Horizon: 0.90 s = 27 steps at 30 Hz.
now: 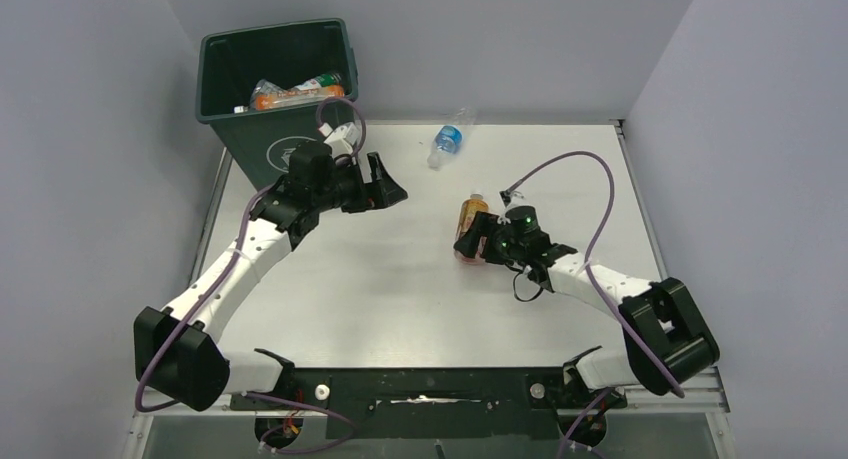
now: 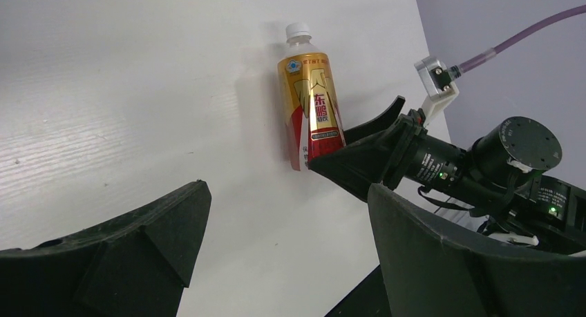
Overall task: Put the plastic bottles in the bin
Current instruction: Pick up the plastic bottle at the center of the board, then place the plastic bottle in the trash bin.
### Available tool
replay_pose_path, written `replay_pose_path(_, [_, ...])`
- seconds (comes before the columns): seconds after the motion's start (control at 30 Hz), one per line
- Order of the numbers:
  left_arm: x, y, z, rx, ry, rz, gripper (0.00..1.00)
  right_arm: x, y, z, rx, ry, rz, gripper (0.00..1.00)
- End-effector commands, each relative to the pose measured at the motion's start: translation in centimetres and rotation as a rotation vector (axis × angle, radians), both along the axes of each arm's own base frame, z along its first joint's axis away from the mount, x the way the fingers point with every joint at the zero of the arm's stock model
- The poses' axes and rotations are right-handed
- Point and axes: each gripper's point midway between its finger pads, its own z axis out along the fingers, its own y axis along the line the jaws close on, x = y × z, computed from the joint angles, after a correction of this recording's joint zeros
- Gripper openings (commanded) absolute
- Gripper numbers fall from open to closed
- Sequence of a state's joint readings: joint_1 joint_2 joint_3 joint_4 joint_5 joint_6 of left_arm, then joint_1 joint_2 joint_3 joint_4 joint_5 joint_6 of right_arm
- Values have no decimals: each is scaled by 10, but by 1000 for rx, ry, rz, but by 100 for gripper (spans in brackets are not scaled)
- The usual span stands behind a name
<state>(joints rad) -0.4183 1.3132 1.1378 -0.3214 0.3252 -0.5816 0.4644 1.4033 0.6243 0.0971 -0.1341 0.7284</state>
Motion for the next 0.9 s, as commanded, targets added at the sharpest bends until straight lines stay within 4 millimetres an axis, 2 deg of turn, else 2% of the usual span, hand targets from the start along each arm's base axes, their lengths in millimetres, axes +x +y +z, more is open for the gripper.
replay_pose_path(0.0, [4, -14, 20, -82, -65, -39, 85, -4, 2, 24, -8, -99, 57, 51])
replay_pose_path(0.2, [0, -24, 16, -137, -51, -76, 85, -12, 18, 47, 33, -155, 170, 51])
replay_pose_path(0.47, [-4, -29, 9, -174, -46, -91, 85, -21, 49, 86, 95, -253, 349, 51])
replay_pose_path(0.63, [-5, -29, 1, -178, -33, -81, 85, -23, 63, 111, 123, -313, 390, 51])
replay_pose_path(0.87, [-5, -31, -2, -204, -25, -80, 85, -24, 83, 134, 128, -360, 421, 51])
